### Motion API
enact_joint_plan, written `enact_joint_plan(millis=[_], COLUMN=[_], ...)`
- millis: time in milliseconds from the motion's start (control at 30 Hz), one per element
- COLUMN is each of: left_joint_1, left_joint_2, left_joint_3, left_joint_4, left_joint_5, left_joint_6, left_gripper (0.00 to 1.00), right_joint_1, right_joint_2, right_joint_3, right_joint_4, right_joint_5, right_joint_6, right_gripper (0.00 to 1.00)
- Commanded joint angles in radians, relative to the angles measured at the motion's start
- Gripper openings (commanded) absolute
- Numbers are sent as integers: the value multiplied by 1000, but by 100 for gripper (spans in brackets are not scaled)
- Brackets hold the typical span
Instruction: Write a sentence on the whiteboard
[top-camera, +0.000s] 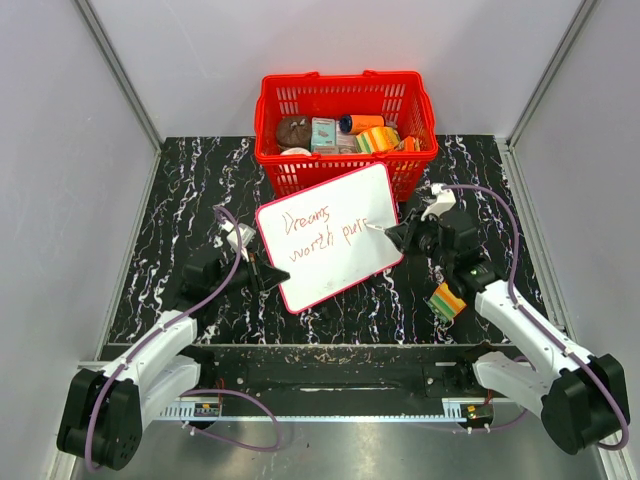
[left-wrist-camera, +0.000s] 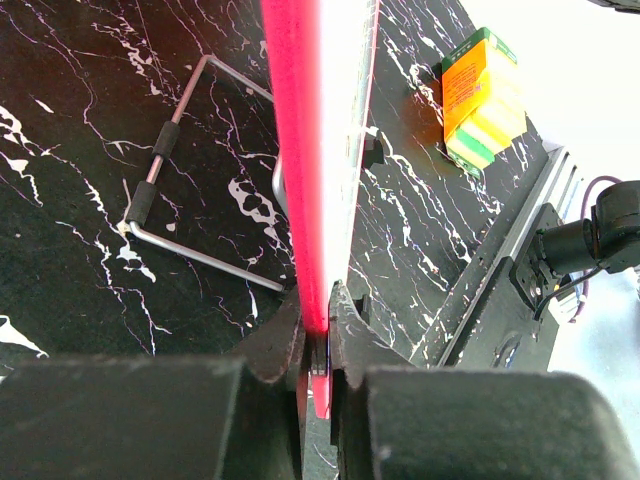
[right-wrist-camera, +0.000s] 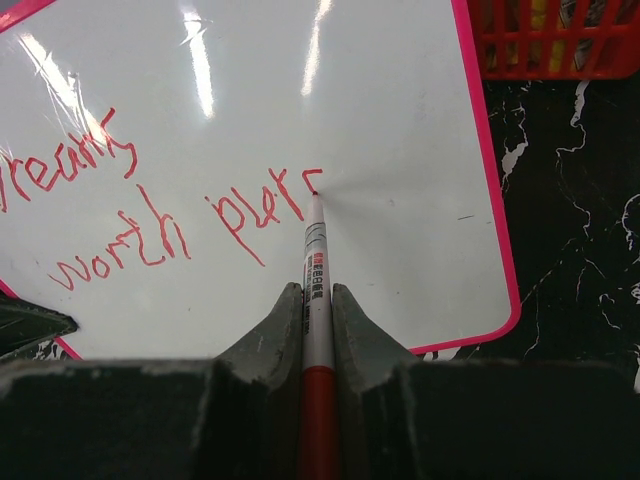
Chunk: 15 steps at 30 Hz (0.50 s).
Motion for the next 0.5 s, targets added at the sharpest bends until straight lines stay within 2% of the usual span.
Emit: enact_joint_plan(millis=[0,467], left_joint_1=[17,17], left_joint_2=[11,10], left_joint_3=[-9,-9], left_joint_4=[15,15], left_joint_5=[-121,-121], left_joint_6=[93,93], left_gripper=[0,0], right_joint_1=[8,8], right_joint_2=[13,-4], right_joint_3=[49,27], right_joint_4=[56,-13], right_joint_5=[-10,32], right_joint_6=[3,-4], right_gripper=[0,0])
